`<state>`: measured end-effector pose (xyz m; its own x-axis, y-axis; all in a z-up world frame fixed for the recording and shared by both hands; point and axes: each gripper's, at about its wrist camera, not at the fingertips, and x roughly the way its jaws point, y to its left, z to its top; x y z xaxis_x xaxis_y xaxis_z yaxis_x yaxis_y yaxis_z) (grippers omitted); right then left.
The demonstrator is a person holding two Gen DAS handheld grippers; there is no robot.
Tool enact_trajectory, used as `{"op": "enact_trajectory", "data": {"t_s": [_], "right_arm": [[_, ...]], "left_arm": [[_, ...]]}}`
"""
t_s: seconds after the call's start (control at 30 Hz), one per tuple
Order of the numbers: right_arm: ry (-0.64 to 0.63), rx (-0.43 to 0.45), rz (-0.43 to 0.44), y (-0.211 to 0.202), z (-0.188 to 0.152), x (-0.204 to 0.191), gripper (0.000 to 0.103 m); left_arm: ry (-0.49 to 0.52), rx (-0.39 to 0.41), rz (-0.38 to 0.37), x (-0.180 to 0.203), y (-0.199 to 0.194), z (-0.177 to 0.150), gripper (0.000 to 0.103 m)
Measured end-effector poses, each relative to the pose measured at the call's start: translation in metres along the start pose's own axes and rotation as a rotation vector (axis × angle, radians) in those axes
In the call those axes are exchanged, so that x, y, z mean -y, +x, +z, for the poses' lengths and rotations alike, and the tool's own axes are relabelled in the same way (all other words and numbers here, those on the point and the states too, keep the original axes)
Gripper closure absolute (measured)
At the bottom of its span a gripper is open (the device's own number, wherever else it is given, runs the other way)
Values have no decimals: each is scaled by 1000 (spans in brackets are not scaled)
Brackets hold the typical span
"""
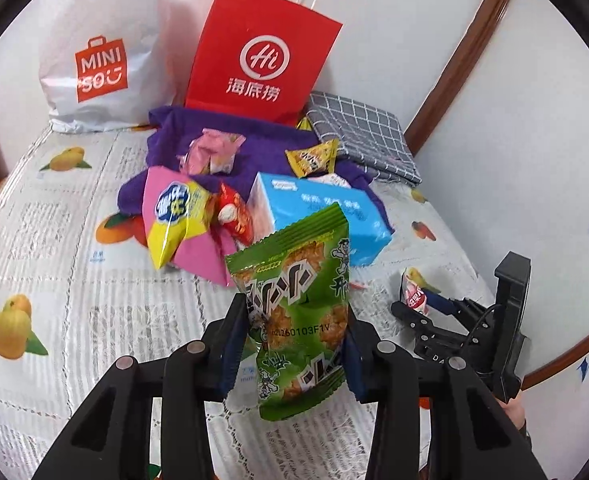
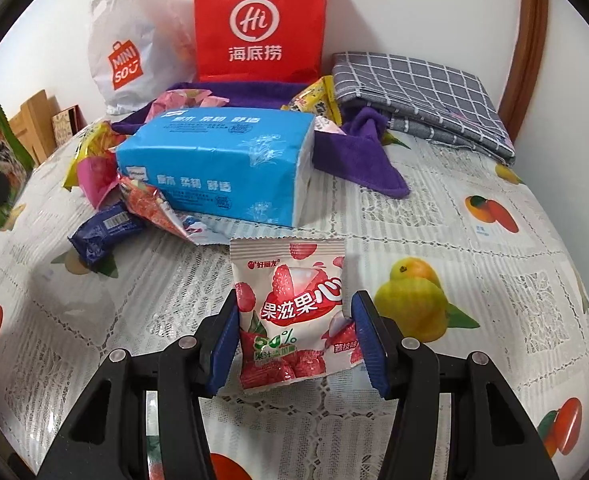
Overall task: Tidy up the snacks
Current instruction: 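Carry both held bags up over the purple towel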
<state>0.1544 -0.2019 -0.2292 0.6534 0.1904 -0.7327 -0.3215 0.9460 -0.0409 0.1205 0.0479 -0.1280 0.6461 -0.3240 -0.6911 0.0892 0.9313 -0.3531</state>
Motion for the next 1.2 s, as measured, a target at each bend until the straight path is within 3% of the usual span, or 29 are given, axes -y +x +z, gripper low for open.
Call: {"op": "enact_trajectory", "data": {"t_s": [0.67, 1.2], "right_arm": [[77, 102, -41, -62, 102, 27, 49], [139, 94, 55, -27, 176, 37, 49]], "left_arm": [[26, 23, -33, 29, -7, 75, 63], [-15, 39, 18, -7, 9, 143, 63]]}}
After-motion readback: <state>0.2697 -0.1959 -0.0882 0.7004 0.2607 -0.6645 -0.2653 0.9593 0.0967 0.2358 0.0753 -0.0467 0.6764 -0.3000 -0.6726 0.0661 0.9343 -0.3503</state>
